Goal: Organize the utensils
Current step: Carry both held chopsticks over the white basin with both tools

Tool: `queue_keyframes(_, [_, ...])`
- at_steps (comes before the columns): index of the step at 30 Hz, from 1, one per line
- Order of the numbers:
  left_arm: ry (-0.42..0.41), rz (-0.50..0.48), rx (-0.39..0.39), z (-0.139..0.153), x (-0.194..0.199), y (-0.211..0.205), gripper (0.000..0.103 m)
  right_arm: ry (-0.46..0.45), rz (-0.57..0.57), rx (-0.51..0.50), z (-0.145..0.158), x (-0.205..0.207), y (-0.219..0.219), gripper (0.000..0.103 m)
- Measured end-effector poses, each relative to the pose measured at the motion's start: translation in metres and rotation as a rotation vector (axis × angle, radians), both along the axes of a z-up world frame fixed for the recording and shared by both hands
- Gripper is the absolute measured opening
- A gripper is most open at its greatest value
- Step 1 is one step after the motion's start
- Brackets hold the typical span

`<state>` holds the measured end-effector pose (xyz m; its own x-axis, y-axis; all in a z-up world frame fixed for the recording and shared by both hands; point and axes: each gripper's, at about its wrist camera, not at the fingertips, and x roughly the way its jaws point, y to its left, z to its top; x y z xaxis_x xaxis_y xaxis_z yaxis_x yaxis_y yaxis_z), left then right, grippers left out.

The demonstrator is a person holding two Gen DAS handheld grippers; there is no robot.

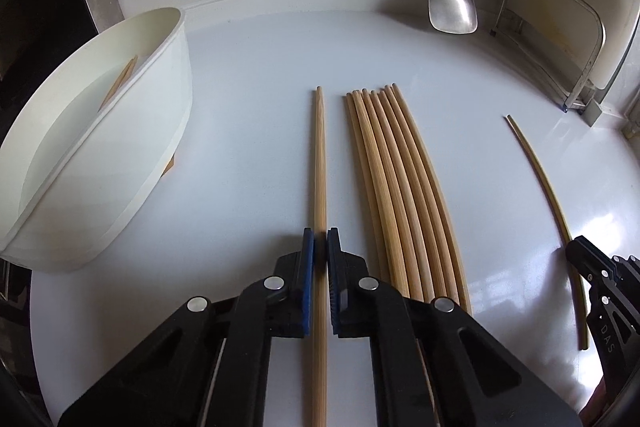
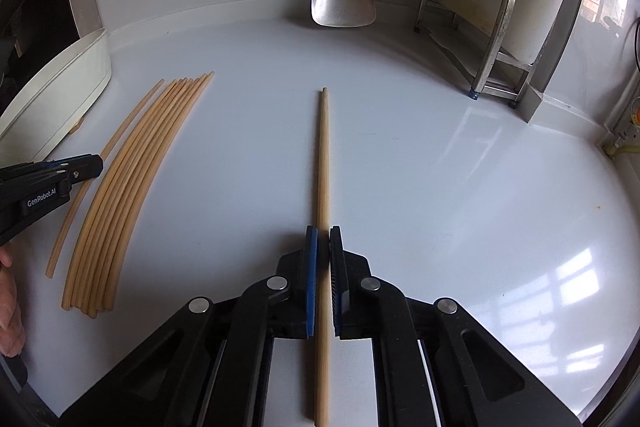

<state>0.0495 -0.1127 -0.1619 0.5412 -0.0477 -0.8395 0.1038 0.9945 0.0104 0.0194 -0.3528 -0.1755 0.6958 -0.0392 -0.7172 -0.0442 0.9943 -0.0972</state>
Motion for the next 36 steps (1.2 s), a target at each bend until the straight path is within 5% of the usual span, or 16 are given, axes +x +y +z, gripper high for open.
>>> queue_keyframes(6, [0.062, 0.009, -0.047, 0.007, 0.001, 0.012, 0.007, 0.04, -0.034, 0.097, 0.009, 0.004, -0.005, 0.006])
queue_keyframes(17, [0.003, -0.026, -0.089, 0.078, -0.009, 0.043, 0.007, -0.004, 0.008, 0.168, 0.069, 0.002, 0.037, 0.006])
queue_keyframes(26, [-0.079, 0.07, -0.083, 0.128, 0.018, 0.136, 0.007, -0.066, 0.143, 0.162, 0.124, 0.029, 0.139, 0.006])
queue_keyframes(36, [-0.033, 0.153, -0.063, 0.113, 0.049, 0.237, 0.007, 0.005, 0.285, 0.181, 0.127, 0.086, 0.275, 0.006])
